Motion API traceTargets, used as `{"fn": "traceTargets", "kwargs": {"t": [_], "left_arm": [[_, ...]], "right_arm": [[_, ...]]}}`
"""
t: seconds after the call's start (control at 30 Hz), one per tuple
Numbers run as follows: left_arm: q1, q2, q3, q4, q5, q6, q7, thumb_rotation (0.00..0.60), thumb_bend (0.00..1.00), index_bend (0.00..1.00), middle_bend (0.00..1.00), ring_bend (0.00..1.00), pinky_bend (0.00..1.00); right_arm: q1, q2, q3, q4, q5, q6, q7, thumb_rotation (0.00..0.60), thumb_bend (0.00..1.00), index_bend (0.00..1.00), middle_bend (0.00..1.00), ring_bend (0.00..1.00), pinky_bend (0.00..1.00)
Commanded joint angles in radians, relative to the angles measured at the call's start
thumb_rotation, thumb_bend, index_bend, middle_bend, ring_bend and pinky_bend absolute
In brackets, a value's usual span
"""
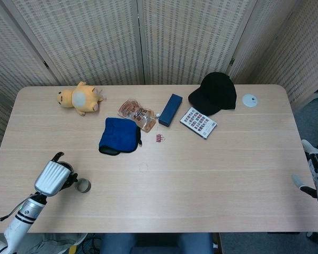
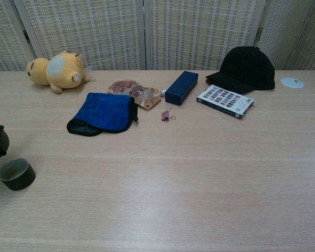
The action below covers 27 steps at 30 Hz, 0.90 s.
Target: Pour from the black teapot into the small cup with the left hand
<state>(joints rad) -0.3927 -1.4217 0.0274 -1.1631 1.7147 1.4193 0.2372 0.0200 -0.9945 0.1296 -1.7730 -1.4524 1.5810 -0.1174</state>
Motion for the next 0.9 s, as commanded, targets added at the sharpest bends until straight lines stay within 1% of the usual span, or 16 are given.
{"fn": "traceTargets", "kwargs": {"t": [0.03,0.07,0.2,0.37,0.9], "left_arm": [[-0.003,-0.004,0.004,0.006,0.011,0.003,0.011,0.461,0.47,1.0,1.0,0.95,0.28],[-0.004,-0.005,0.005,0.009,0.015,0.005,0.014,0.458,0.47,1.0,1.0,0.95,0.28],[-0.006,-0.009,0.012,0.018,0.028,0.005,0.025,0.485,0.47,1.0,1.0,0.95,0.28],[-0.008,-0.012,0.018,0.029,0.046,0.014,0.039,0.499,0.47,1.0,1.0,0.95,0.28],[-0.017,-0.02,0.042,0.064,0.096,0.026,0.055,0.507,0.47,1.0,1.0,0.95,0.28]], "right_arm": [[-0.001,0.0,0.0,-0.001,0.0,0.002,0.0,0.6,0.16,0.16,0.28,0.16,0.18],[-0.001,0.0,-0.001,-0.001,0.0,0.002,0.001,0.6,0.16,0.16,0.28,0.16,0.18],[-0.003,0.0,-0.002,-0.001,0.0,0.004,0.001,0.6,0.16,0.16,0.28,0.16,0.18],[-0.006,0.001,-0.003,-0.001,0.0,0.008,0.002,0.6,0.16,0.16,0.28,0.16,0.18],[-0.012,0.003,-0.006,-0.003,-0.004,0.016,0.005,0.6,0.16,0.16,0.28,0.16,0.18]]}}
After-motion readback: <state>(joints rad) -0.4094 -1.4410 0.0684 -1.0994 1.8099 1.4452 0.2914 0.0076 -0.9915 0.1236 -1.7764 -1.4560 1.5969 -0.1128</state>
